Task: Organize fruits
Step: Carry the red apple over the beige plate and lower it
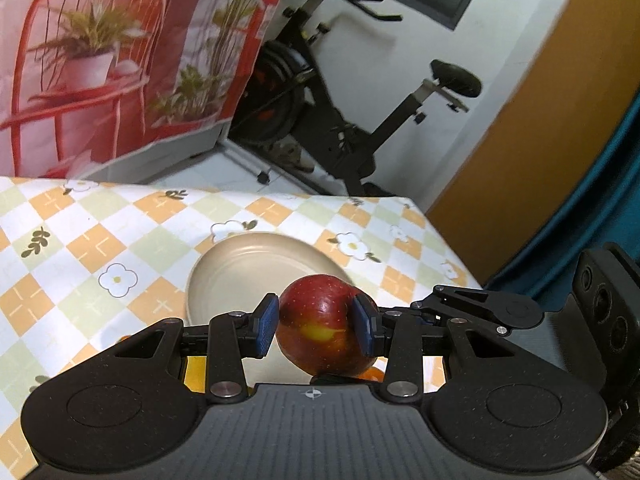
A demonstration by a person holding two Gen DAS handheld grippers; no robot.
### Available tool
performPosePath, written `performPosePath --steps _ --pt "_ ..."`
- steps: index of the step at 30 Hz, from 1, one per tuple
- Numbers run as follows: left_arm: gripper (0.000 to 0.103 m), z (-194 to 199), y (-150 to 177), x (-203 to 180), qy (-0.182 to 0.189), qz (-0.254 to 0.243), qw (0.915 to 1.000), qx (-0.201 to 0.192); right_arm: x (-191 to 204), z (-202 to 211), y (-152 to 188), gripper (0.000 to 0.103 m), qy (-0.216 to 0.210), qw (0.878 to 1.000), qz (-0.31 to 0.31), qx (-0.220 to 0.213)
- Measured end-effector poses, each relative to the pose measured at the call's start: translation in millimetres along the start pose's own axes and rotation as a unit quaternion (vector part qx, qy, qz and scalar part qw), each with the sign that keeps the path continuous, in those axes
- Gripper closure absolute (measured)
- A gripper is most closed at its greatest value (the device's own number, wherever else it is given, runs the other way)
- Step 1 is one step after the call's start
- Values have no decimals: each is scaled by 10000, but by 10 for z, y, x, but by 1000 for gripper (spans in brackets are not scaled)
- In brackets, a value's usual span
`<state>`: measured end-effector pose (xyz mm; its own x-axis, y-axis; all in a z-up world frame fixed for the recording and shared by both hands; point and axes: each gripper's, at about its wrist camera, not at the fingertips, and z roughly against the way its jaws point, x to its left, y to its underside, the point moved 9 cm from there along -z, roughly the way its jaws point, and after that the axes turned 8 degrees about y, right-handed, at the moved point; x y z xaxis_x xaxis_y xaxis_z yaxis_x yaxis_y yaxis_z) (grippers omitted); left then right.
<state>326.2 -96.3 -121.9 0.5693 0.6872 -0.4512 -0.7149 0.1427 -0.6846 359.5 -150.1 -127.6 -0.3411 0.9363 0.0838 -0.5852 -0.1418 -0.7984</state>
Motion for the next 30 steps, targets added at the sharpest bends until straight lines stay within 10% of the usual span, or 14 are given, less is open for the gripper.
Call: performPosePath --steps 30 --pt "60 -695 -213 882 -533 446 9957 607 -344 -1375 49 49 -190 9966 -148 789"
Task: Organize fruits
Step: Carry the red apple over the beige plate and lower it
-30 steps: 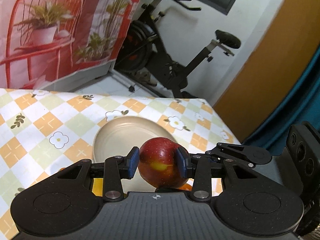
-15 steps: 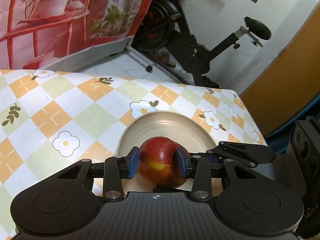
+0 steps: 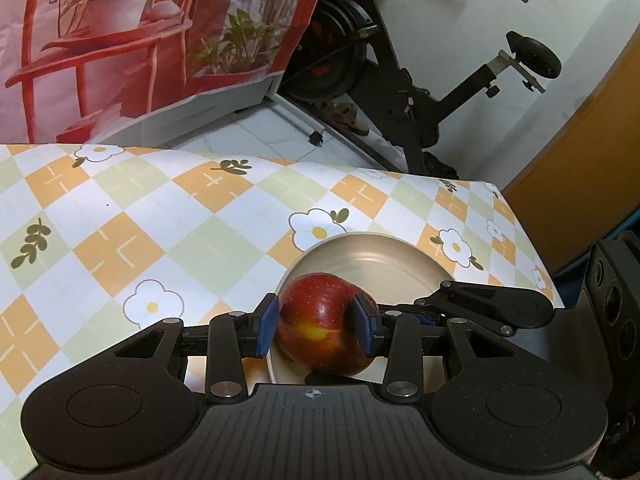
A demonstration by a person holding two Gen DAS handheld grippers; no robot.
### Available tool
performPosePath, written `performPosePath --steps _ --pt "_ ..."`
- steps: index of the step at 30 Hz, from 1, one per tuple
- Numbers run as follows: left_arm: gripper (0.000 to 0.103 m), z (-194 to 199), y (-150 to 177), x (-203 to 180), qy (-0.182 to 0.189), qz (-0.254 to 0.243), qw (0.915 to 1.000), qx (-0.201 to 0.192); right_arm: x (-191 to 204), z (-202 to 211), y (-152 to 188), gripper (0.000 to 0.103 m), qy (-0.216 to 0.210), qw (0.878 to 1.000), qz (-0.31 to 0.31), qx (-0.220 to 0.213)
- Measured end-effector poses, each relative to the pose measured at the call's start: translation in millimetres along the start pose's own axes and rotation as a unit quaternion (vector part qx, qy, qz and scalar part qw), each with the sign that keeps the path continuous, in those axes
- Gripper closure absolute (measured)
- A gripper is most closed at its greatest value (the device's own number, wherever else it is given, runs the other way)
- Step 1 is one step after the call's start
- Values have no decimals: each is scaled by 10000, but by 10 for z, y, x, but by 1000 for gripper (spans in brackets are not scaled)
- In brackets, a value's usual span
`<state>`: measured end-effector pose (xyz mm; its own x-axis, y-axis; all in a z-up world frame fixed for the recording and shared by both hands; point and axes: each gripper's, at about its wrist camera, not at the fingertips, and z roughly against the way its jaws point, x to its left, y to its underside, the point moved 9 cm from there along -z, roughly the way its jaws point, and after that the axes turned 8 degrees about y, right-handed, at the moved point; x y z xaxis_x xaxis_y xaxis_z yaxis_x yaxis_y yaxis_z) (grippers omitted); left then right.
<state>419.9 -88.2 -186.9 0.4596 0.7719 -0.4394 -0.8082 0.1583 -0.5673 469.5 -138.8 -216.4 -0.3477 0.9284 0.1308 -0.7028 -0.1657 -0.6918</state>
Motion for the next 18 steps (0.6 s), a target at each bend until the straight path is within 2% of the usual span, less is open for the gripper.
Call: performPosePath --steps 2,9,14,18 --pt "60 -9 1 -15 -55 -45 10000 -21 -5 2 -2 44 36 10000 -21 1" --pt "60 -16 18 -91 -226 -279 9993 -44 -145 249 102 41 345 9992 37 -173" --pt "60 15 17 -87 -384 -320 9987 -99 -477 621 295 41 762 9941 -468 -612" --pt "58 41 16 -79 -540 -330 9978 -197 -761 991 598 41 1194 9813 -1044 -1086"
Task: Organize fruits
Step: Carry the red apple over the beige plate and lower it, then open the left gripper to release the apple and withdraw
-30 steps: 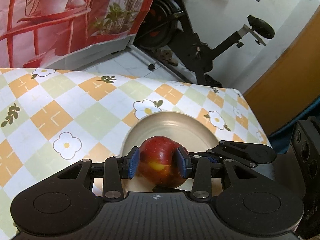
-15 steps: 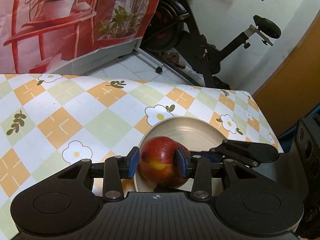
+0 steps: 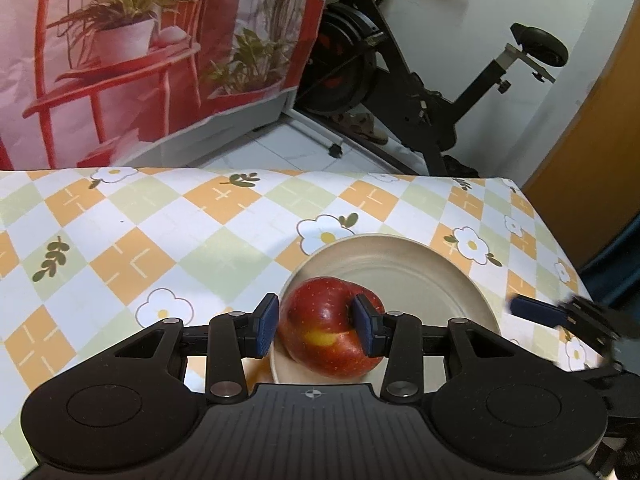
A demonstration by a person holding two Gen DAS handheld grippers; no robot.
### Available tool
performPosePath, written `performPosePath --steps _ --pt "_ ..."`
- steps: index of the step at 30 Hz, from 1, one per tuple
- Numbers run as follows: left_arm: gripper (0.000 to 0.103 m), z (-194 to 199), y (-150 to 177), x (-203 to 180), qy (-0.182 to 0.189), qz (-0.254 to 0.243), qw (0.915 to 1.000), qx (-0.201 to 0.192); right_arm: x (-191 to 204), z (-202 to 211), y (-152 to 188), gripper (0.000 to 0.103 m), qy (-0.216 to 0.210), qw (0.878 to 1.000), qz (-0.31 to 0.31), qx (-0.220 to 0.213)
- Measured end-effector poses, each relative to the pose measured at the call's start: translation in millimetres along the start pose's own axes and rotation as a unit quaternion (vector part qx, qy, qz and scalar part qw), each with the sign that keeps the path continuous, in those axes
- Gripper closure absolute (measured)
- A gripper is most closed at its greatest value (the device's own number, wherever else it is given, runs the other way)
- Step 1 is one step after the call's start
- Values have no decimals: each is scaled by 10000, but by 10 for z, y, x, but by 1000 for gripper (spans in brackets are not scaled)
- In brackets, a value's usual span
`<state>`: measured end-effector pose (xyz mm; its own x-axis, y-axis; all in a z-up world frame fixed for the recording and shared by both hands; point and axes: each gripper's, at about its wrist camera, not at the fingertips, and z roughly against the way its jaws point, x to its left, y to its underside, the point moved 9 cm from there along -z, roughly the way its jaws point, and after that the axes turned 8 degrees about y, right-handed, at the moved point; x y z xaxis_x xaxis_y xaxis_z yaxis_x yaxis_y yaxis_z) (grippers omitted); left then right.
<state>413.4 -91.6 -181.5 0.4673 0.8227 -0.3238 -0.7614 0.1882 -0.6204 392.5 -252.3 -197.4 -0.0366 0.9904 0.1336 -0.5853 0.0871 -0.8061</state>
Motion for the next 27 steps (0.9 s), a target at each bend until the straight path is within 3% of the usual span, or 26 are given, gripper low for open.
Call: performPosePath --steps 5,10,18,27 --pt "58 43 8 -9 -226 25 9997 -106 -290 262 276 41 272 9989 -342 -155" --pt "59 162 54 -108 -430 -58 9988 -207 -334 406 476 41 209 9983 -508 -194" --pt "59 558 169 -322 -500 -78 9964 -675 -206 448 571 42 25 9989 -447 -146" --pt "59 965 475 -322 -779 257 9907 -1089 -192 492 618 43 79 9986 -497 -159"
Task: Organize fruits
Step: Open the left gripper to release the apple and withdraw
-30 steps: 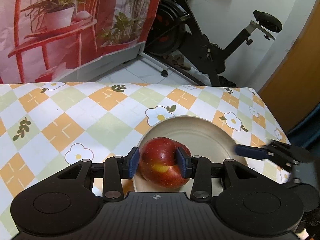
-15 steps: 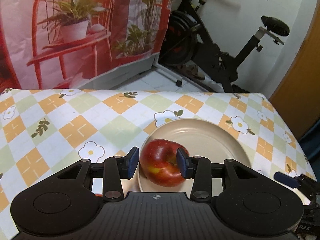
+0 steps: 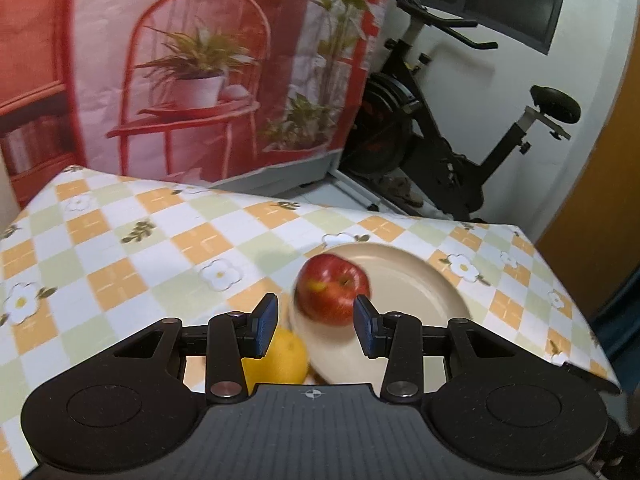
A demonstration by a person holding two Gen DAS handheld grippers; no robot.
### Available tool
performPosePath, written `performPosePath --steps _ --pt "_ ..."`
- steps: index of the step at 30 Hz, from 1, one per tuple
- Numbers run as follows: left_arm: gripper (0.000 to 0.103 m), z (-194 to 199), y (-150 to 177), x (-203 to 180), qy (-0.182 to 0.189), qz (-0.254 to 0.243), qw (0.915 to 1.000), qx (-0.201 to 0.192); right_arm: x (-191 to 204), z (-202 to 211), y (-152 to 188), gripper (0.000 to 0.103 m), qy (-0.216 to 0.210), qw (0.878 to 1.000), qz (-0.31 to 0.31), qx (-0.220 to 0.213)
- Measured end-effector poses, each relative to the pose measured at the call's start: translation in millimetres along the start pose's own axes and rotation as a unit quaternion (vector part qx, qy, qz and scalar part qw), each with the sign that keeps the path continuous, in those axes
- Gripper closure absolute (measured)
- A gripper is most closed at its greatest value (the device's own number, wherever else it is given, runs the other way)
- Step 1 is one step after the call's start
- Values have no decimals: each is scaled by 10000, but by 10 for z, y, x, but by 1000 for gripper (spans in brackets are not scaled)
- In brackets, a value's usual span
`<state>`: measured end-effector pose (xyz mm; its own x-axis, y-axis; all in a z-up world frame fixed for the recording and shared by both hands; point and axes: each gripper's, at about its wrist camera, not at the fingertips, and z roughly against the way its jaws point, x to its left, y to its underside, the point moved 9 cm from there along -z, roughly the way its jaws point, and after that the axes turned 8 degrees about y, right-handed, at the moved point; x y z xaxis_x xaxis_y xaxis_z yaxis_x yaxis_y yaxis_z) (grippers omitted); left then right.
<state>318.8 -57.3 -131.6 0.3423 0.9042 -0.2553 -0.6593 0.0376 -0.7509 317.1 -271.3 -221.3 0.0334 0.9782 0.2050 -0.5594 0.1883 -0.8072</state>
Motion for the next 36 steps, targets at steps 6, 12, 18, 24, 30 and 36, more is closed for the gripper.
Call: performPosePath --steps 6,12,18,24,30,36 --pt "59 208 157 58 -156 -15 9999 -70 20 16 1 44 -37 10000 -12 32" --pt "59 291 285 68 -209 5 9998 -49 62 50 23 45 -85 9999 -85 108" --pt "59 294 426 48 -154 80 9998 59 143 42 45 52 -150 9997 0 182" --pt "59 325 448 28 -102 118 9999 22 286 -11 12 56 -343 9988 176 295" --pt "59 326 506 5 -60 150 9998 67 266 -26 58 58 -275 9989 125 349" --pt "59 346 529 -19 -41 134 9999 33 273 -9 99 59 -270 9987 235 350"
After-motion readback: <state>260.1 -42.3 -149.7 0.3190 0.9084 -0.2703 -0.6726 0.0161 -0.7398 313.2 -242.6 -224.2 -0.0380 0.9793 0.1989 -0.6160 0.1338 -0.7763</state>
